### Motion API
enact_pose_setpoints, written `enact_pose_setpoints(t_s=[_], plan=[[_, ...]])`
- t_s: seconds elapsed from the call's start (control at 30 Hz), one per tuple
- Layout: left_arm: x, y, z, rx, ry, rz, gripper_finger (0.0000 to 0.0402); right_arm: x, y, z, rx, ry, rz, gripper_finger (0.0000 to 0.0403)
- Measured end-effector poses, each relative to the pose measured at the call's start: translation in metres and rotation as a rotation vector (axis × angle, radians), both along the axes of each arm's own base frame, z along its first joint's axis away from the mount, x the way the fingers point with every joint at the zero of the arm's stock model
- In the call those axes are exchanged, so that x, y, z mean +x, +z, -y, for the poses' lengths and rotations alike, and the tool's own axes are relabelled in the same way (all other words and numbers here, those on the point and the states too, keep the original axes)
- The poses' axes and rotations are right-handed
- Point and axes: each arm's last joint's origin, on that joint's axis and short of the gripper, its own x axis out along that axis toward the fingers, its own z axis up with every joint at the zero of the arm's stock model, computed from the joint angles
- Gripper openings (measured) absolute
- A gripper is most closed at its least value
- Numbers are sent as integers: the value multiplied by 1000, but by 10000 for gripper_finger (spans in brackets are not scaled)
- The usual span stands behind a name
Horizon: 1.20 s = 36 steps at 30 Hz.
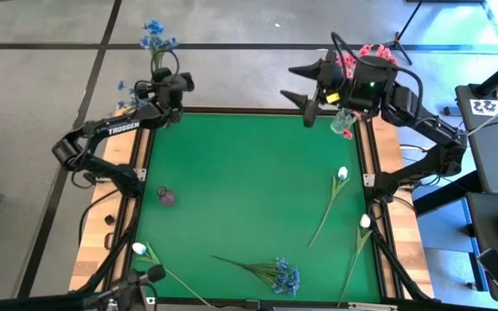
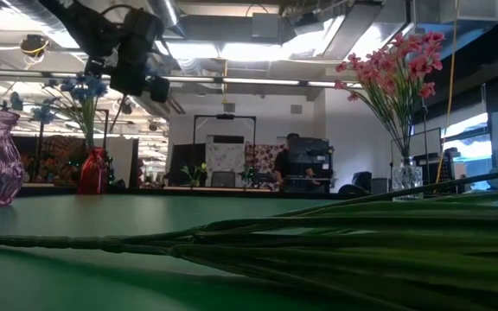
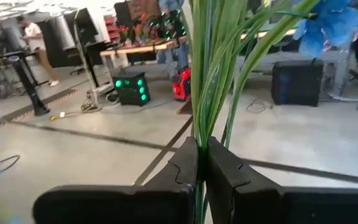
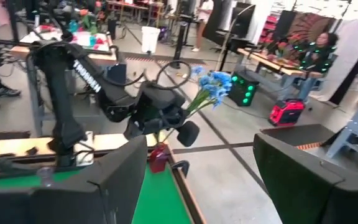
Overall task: Sort flowers into vase by color
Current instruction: Put the top blue flowers into the red vase
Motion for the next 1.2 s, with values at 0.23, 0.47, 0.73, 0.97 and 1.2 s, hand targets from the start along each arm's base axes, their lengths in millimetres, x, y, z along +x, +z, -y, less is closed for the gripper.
enact_pose_setpoints(t_s=[0.23, 0.47, 0.73, 0.97, 1.2], plan=[[-6, 9, -16, 16, -25, -91, 8, -5, 0, 15, 18, -33, 8, 294], [13, 28, -5, 87, -209, -128, 8, -6, 1, 24, 83, 26, 43, 294], [64, 62, 36, 274, -687, 216, 8, 13, -21, 37, 156, 93, -68, 294], [93, 81, 78, 368, -1101, 699, 8, 42, -54, 50, 247, 66, -211, 294], [102, 96, 106, 420, -1461, 958, 9, 76, -70, 43, 354, 132, -188, 293]])
